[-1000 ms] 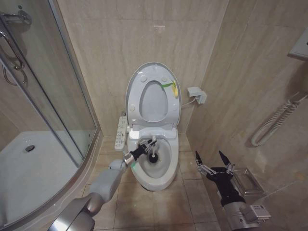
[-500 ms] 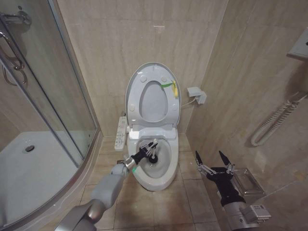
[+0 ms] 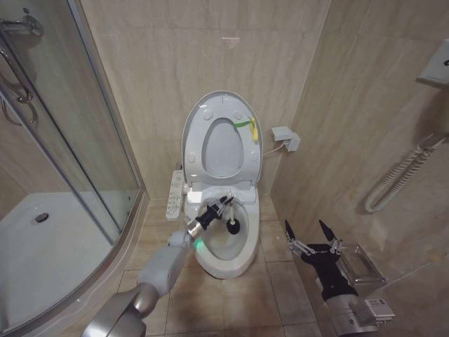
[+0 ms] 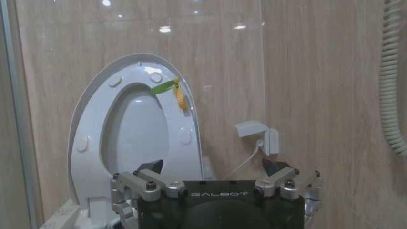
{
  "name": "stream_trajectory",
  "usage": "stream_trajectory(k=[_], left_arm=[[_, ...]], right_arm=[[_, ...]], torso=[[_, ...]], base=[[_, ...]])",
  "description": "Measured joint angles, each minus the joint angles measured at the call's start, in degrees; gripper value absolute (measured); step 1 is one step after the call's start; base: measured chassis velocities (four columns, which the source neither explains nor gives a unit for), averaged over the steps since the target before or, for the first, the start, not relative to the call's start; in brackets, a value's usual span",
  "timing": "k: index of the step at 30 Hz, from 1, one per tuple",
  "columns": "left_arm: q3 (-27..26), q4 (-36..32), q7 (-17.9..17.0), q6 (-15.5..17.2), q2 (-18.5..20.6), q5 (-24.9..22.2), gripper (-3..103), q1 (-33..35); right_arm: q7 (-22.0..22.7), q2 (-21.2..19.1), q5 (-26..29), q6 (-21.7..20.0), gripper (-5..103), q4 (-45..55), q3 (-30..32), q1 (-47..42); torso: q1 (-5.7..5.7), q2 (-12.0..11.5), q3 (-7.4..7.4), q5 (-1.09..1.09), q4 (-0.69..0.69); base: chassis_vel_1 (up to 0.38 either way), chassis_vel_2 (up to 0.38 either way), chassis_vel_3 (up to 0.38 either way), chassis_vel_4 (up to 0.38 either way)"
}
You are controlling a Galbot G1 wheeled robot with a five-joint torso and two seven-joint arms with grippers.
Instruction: Open the toilet lid, clean the toilet bowl with a toilet brush, close the toilet lid, and flush.
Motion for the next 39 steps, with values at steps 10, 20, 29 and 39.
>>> stream_trajectory(k=[10, 20, 29, 39], left_arm=[[-3.1, 0.0, 2.2, -0.6, 2.9, 3.1, 19, 1.1], [-6.9, 3.2, -1.0, -3.6, 0.0, 8.8, 19, -2.7], [-7.2, 3.4, -0.9, -1.7, 2.4, 11.1, 19, 1.6], [-6.9, 3.4, -4.2, -3.2, 1.6, 3.4, 19, -2.6]], right_arm=[[0.0, 0.0, 0.0, 0.0, 100, 0.0, 0.0, 0.0], [0.0, 0.0, 0.0, 0.0, 100, 0.0, 0.0, 0.0], [0.0, 0.0, 0.0, 0.0, 100, 0.0, 0.0, 0.0], [0.0, 0.0, 0.0, 0.0, 100, 0.0, 0.0, 0.0]], torso=[[0.0, 0.0, 0.0, -0.01, 0.01], [0.0, 0.0, 0.0, 0.0, -0.03], [-0.01, 0.0, -0.01, -0.01, 0.03], [0.0, 0.0, 0.0, 0.01, -0.02]], base=[[0.0, 0.0, 0.0, 0.0], [0.0, 0.0, 0.0, 0.0], [0.0, 0.0, 0.0, 0.0], [0.0, 0.0, 0.0, 0.0]])
